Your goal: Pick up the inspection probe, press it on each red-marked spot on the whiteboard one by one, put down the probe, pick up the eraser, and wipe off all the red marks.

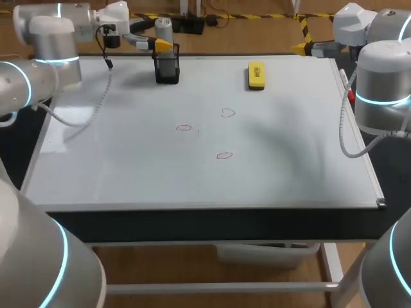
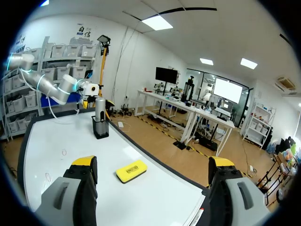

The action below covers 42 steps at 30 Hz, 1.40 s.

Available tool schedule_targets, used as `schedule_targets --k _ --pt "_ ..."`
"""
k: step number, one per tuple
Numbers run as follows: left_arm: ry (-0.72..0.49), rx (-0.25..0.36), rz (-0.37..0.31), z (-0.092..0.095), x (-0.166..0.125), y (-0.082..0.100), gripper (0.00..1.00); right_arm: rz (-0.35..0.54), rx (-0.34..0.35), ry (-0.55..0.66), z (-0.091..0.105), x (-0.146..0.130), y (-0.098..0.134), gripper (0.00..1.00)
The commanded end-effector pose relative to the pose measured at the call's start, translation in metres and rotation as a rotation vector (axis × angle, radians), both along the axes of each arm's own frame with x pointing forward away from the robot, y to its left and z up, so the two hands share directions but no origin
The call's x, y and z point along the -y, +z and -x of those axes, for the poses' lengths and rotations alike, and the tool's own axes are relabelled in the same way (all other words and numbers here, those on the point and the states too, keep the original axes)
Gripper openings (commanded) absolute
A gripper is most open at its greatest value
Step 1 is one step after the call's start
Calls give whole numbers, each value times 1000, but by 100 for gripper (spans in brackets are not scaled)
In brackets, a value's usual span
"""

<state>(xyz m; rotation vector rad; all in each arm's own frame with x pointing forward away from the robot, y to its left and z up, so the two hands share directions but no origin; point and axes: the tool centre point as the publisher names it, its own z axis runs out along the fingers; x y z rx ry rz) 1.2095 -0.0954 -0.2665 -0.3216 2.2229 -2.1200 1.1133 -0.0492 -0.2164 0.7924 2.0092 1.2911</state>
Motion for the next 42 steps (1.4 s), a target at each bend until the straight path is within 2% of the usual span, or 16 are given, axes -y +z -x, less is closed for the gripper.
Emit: schedule_targets --k 1,8,21,36,37,39,41,42 --pt "-171 -3 46 -10 4 -11 100 1 -1 1 0 0 0 100" --pt "-167 -7 67 -13 10 -16 100 1 -1 1 0 0 0 100" --pt "-143 2 85 -15 15 -13 100 1 -1 1 0 0 0 100" --pt "-138 0 79 -14 18 -12 98 1 -1 1 0 0 0 100" --pt "-136 1 79 -14 17 -12 75 1 -1 1 0 0 0 100" --pt "-134 2 82 -14 15 -11 45 1 -1 1 0 0 0 100" --pt "-136 5 81 -14 15 -11 7 1 -1 1 0 0 0 100" --pt "-139 7 80 -13 14 -11 0 1 -1 1 0 0 0 100"
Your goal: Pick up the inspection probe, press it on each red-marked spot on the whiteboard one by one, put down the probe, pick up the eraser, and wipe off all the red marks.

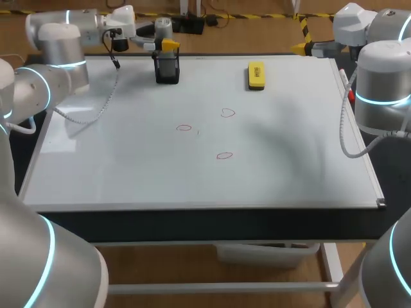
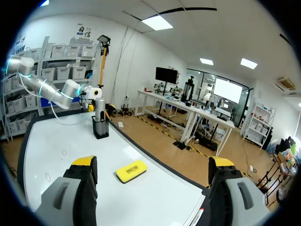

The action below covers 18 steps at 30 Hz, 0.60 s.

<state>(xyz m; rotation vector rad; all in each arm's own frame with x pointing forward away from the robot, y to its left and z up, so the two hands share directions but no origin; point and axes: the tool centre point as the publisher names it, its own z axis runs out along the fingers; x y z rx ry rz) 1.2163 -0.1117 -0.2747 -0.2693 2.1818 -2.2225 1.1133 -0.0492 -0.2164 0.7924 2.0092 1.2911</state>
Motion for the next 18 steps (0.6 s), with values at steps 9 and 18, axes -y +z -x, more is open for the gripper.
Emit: schedule_targets --k 9,18 --pt "-135 33 12 -4 -3 0 0 1 -1 1 0 0 0 100" --pt "-171 62 25 -2 -5 8 0 1 -1 1 0 0 0 100"
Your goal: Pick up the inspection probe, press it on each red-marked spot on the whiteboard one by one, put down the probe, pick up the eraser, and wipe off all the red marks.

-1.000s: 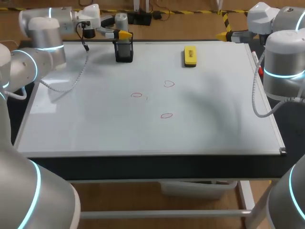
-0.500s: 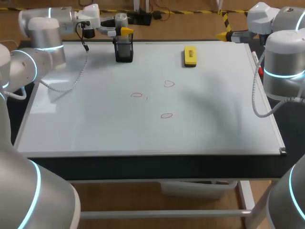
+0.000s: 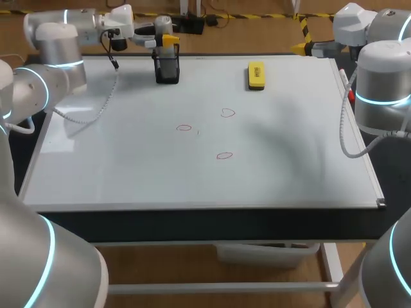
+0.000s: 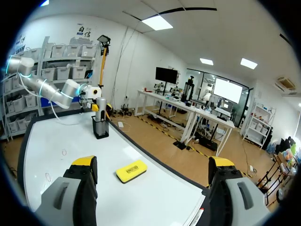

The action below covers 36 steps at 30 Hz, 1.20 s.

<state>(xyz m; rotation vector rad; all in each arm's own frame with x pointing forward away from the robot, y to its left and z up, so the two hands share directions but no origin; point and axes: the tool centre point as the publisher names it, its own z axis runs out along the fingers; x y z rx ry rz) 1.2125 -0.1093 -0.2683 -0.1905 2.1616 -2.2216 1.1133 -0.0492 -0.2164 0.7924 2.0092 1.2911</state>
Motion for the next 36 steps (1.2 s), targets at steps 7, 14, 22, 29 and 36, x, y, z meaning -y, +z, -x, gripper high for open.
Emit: schedule_targets --k 7,14,22,29,36 --pt "-174 22 4 -4 1 9 0 1 -1 1 0 0 0 100" --pt "-200 31 6 -1 0 19 0 1 -1 1 0 0 0 100" --pt "-211 40 -11 -1 -1 34 0 1 -1 1 0 0 0 100" --pt "-217 49 -20 -2 -2 55 0 1 -1 1 0 0 0 100" --pt "-220 64 -33 1 -3 71 0 1 -1 1 0 0 0 100"
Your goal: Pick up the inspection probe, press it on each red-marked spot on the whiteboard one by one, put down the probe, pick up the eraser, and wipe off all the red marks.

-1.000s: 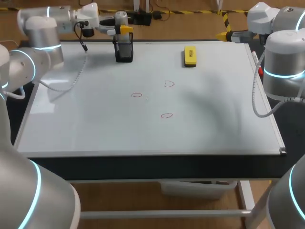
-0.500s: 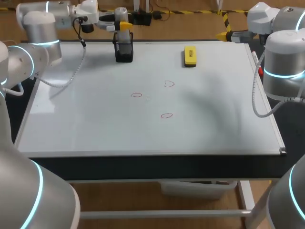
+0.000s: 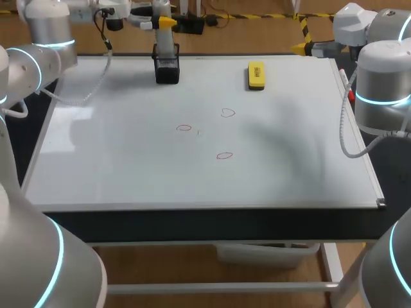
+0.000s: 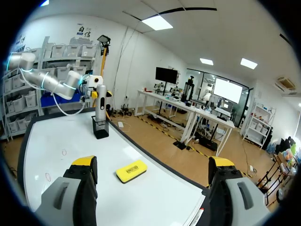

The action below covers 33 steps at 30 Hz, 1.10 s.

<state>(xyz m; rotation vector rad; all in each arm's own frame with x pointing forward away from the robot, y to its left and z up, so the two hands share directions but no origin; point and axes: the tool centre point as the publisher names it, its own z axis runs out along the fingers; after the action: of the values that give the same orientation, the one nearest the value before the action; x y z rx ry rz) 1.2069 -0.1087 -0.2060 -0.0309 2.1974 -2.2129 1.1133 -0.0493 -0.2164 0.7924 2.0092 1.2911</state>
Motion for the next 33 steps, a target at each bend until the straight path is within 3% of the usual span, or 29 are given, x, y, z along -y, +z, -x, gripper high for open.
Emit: schedule_targets --k 1,19,33 --pt "-139 -1 -15 -4 -3 10 0 1 -1 1 0 0 0 100" --pt "-136 31 8 20 -39 39 0 1 -1 1 0 0 0 100" --pt "-92 15 -9 53 -92 28 0 1 -1 1 0 0 0 100"
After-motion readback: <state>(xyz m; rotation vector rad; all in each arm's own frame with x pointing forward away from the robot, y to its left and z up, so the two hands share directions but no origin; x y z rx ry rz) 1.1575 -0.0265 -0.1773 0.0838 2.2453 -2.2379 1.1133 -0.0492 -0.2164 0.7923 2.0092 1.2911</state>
